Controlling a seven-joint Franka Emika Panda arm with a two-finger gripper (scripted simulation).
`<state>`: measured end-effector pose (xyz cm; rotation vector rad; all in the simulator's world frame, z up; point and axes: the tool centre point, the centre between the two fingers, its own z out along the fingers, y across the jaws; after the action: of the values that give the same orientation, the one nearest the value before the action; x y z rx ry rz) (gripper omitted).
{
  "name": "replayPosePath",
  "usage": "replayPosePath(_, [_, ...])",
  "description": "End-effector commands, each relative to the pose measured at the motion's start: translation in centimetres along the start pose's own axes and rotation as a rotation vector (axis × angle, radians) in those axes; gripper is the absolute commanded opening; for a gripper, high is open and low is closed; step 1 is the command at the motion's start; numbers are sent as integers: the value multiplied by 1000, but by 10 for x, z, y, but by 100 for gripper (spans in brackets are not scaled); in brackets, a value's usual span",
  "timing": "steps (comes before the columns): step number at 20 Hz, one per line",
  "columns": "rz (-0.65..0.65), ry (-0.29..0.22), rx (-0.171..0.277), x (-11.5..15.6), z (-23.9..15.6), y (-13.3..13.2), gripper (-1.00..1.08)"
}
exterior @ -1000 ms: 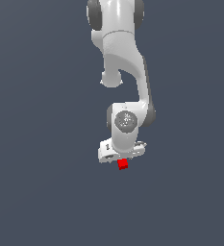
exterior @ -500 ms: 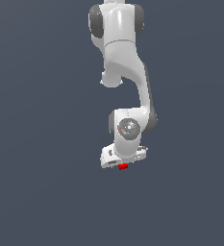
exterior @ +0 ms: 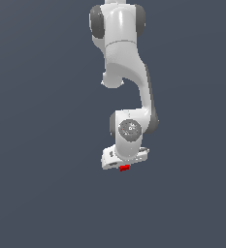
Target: Pick up the red cube and move it to a goal position.
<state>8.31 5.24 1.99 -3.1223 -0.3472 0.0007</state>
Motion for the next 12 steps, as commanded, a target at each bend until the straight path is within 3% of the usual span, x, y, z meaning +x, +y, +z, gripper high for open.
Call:
replayPosePath(1, [0,0,0,0,0,0,-100])
replayPosePath(12, [0,0,0,-16,-10,14,-100])
